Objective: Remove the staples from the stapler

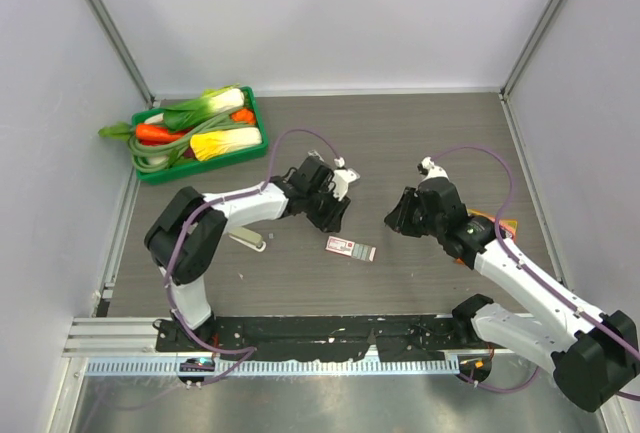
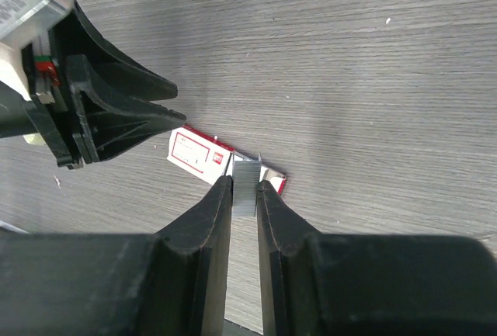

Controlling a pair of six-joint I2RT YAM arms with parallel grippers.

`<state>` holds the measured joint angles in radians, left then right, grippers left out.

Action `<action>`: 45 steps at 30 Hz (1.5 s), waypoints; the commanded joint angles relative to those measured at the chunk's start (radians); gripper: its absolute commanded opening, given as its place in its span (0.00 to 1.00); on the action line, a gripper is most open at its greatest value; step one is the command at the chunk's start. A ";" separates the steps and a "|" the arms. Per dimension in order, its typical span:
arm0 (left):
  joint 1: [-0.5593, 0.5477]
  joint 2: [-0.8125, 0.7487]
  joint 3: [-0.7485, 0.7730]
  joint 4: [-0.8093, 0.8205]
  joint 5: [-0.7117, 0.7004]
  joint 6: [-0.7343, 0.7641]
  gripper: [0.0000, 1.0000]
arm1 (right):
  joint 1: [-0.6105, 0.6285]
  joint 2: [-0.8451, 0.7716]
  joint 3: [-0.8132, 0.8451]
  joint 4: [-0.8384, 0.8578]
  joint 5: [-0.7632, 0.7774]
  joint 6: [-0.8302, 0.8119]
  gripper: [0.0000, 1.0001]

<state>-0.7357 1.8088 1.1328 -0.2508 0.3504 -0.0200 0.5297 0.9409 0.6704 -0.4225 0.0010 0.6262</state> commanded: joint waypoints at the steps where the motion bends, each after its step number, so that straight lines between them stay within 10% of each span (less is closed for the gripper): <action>1: -0.033 0.009 -0.022 0.084 -0.053 0.015 0.36 | 0.004 -0.024 -0.002 0.016 0.030 -0.014 0.11; 30: -0.102 -0.063 -0.090 0.038 -0.128 0.088 0.36 | 0.013 0.082 -0.055 0.125 0.016 -0.080 0.11; 45: 0.039 -0.144 0.010 -0.166 -0.060 0.163 0.34 | 0.346 0.266 0.027 0.062 0.336 -0.129 0.11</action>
<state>-0.7284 1.7451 1.1149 -0.3473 0.2409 0.1066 0.8192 1.1900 0.6487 -0.3527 0.1871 0.5068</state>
